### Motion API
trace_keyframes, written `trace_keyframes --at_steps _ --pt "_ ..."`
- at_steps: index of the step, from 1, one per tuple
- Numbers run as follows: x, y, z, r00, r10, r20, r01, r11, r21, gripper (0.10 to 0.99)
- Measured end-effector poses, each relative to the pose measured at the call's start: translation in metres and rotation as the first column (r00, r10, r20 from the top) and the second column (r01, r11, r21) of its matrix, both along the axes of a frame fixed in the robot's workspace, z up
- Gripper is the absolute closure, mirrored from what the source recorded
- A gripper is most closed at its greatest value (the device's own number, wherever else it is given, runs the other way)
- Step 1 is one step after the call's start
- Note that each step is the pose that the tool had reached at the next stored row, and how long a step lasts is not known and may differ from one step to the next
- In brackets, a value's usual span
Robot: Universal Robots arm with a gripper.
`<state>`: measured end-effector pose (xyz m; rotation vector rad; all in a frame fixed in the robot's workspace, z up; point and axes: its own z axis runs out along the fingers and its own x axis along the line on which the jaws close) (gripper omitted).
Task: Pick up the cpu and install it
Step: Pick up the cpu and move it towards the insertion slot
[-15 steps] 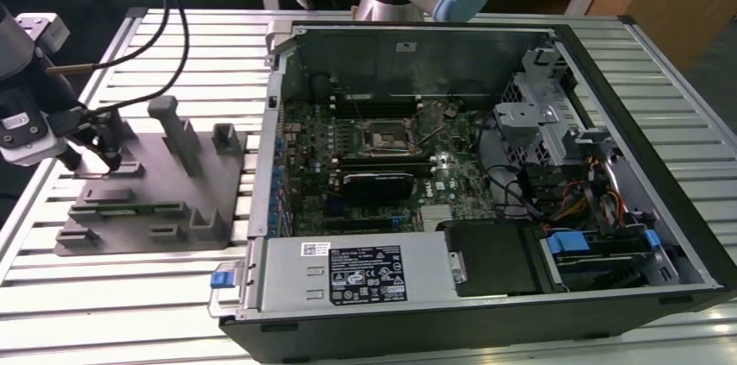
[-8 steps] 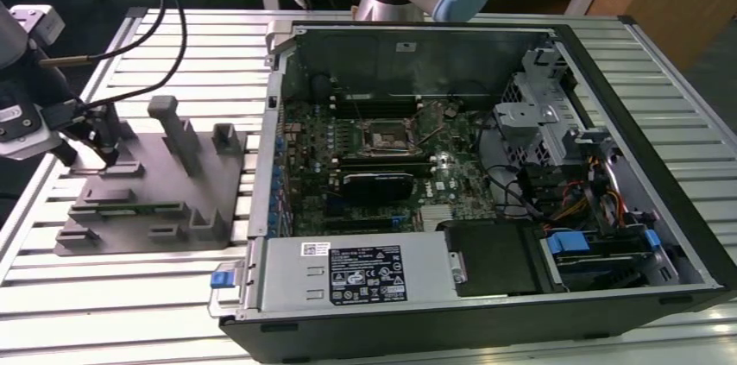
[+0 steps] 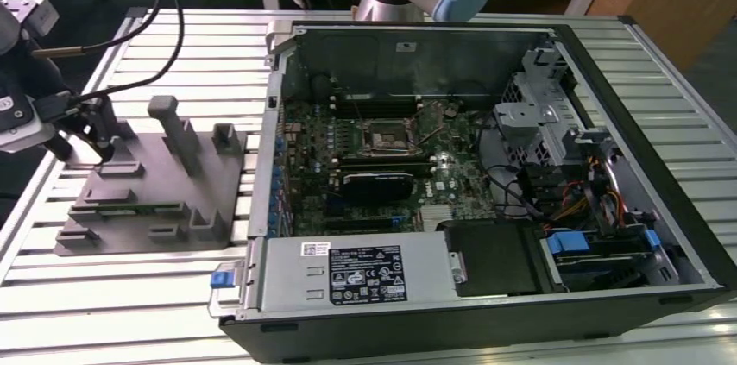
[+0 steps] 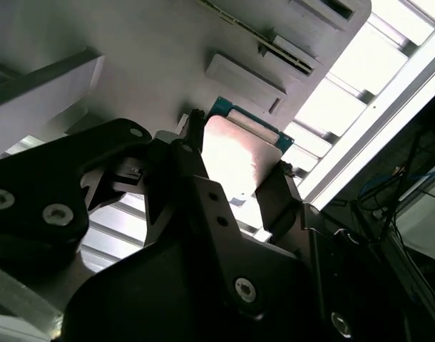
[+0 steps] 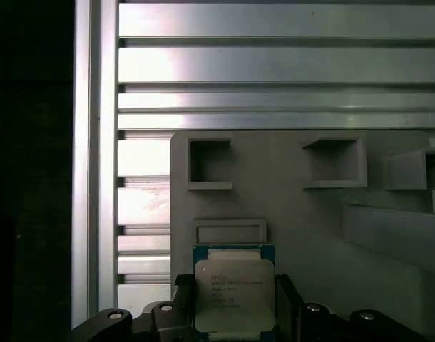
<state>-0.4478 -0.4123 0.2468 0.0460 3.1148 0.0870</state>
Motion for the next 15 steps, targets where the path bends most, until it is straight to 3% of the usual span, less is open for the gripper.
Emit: trace_keyframes --at_steps 15 --pt "0.0 0.0 0.0262 1.0 0.0 0.0002 0.0 1.0 0.0 0.545"
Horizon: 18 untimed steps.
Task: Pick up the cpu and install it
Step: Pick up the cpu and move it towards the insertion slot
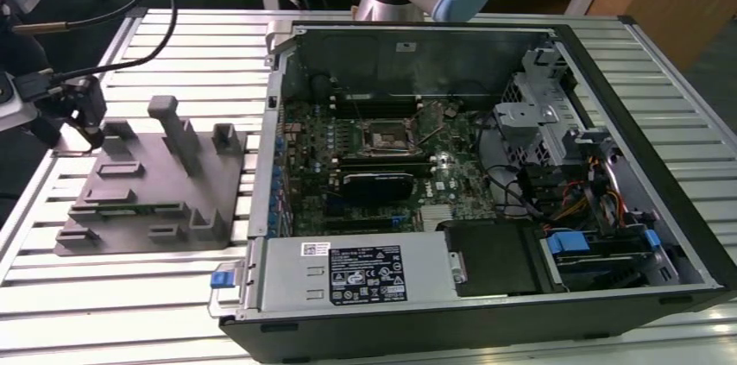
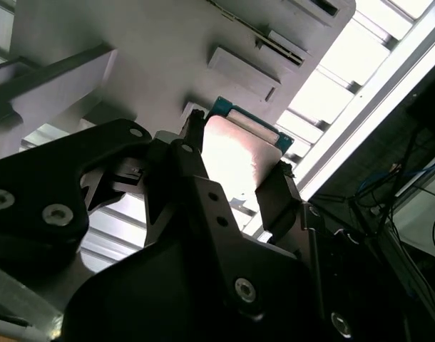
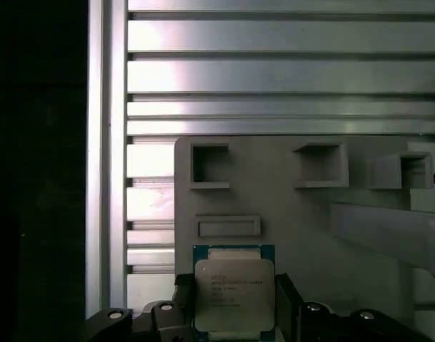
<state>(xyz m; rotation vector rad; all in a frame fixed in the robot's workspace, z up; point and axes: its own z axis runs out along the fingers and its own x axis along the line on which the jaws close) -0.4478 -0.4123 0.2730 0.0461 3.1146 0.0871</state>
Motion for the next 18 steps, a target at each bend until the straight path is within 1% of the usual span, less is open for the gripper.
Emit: trace_keyframes --at_steps 5,18 --pt "0.0 0.0 0.0076 1.0 0.0 0.0001 0.0 1.0 0.0 0.545" --pt "0.0 0.0 0.031 1.0 0.0 0.0001 0.0 1.0 0.0 0.545"
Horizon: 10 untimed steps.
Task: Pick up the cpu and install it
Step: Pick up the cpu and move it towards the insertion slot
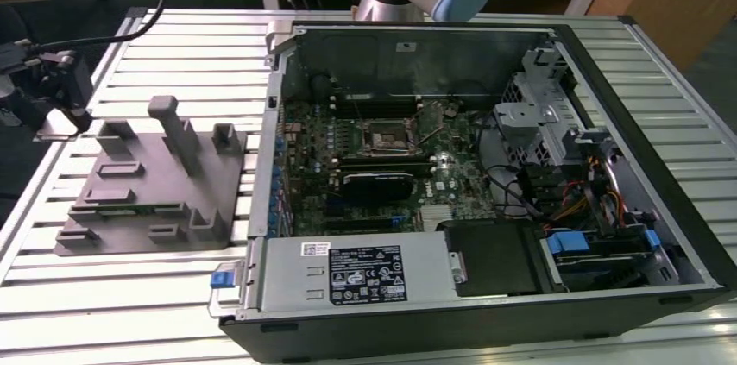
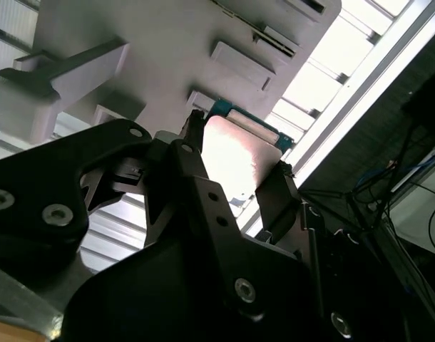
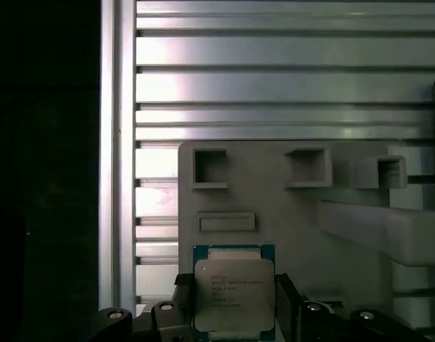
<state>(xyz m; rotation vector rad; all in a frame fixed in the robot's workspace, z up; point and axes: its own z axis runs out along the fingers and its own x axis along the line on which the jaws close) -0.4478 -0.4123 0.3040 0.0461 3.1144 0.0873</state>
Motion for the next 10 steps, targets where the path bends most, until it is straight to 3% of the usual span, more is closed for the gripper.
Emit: trace_keyframes --at_steps 10 --pt "0.0 0.0 0.0192 1.0 0.0 0.0002 0.0 1.0 0.0 0.545"
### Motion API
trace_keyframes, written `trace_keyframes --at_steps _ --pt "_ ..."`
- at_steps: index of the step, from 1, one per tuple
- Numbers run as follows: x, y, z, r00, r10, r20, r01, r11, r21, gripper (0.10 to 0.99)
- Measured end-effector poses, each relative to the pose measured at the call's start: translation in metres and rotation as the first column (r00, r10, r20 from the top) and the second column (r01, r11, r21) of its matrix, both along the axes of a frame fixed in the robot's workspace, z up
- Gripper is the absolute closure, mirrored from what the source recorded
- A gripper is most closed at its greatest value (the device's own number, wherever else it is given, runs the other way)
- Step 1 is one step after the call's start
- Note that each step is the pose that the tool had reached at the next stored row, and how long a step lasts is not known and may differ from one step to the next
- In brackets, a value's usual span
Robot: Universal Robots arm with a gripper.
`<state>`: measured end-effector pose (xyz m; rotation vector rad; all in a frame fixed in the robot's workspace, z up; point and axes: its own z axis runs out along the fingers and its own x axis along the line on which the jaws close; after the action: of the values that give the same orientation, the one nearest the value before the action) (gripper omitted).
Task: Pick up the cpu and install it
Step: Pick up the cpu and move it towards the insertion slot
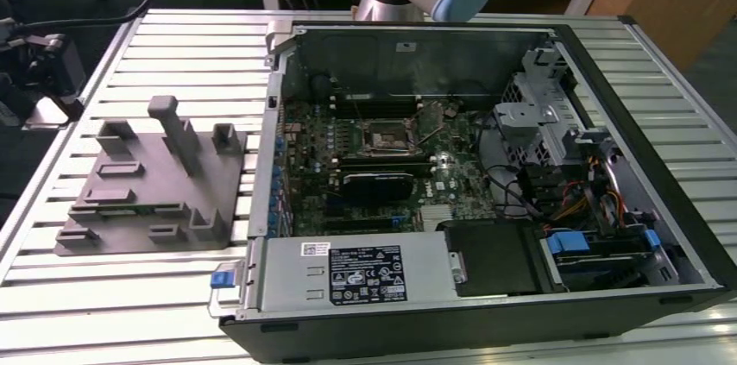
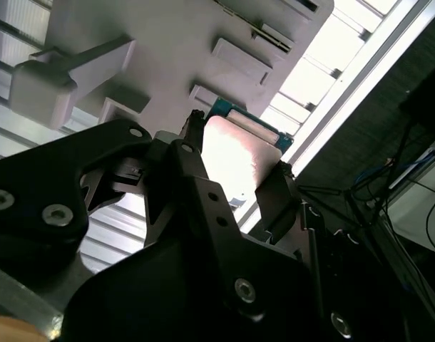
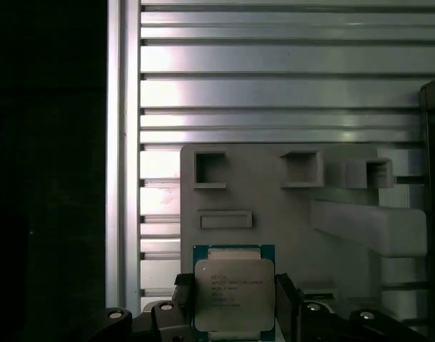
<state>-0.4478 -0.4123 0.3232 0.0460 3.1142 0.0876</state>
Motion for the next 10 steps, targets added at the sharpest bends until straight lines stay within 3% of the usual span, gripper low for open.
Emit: trace_keyframes --at_steps 10 --pt "0.0 0.0 0.0192 1.0 0.0 0.0004 0.0 1.0 0.0 0.545"
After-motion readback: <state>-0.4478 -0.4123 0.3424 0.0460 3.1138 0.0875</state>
